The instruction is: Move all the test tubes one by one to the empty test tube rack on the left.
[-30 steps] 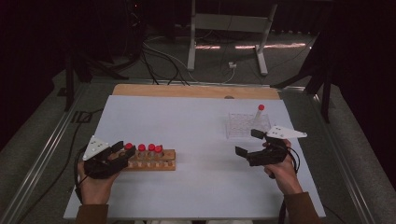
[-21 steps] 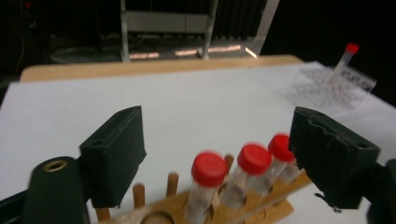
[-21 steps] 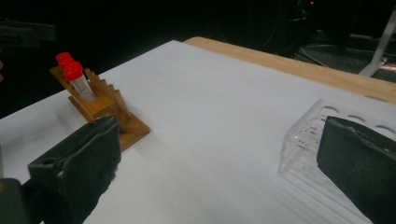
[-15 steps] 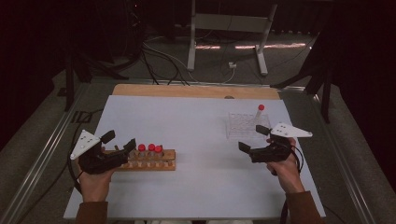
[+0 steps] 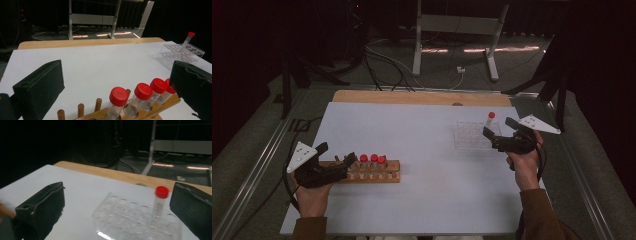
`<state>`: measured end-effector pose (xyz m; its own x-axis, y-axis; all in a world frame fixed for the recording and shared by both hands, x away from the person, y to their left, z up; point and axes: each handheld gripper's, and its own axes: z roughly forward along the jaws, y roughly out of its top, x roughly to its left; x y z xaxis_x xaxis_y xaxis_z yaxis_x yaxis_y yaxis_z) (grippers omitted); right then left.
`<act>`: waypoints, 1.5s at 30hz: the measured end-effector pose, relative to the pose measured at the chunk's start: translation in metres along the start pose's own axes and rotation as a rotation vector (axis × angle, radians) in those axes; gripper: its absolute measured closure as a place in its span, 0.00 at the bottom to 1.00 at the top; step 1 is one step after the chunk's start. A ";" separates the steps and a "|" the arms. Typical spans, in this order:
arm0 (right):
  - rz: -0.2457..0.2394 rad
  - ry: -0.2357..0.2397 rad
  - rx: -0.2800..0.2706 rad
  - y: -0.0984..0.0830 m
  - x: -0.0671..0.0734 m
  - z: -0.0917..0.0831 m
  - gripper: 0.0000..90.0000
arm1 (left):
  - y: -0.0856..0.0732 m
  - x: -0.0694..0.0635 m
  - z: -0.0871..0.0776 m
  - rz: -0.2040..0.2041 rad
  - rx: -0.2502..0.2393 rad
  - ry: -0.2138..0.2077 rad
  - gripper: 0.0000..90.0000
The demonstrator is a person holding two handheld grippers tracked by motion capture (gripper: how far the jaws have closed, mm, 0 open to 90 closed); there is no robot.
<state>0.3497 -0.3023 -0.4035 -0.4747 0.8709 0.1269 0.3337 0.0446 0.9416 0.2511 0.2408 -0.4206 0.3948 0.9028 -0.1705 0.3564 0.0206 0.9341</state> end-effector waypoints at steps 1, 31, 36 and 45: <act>0.001 -0.010 0.005 0.001 -0.003 0.003 0.02 | 0.000 0.000 0.000 0.000 0.000 0.001 0.01; 0.016 -0.223 0.174 -0.031 -0.045 0.084 0.72 | -0.003 0.002 0.000 -0.032 -0.006 -0.010 0.01; 0.018 -0.254 0.206 -0.035 -0.047 0.088 0.79 | -0.003 0.002 0.000 -0.033 -0.008 -0.011 0.01; 0.013 -0.273 0.178 -0.033 -0.045 0.086 0.82 | -0.003 0.002 0.000 -0.032 -0.004 -0.010 0.01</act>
<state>0.4302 -0.3006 -0.4675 -0.2417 0.9700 0.0279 0.4866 0.0962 0.8683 0.2508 0.2424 -0.4239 0.3911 0.8975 -0.2038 0.3659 0.0515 0.9292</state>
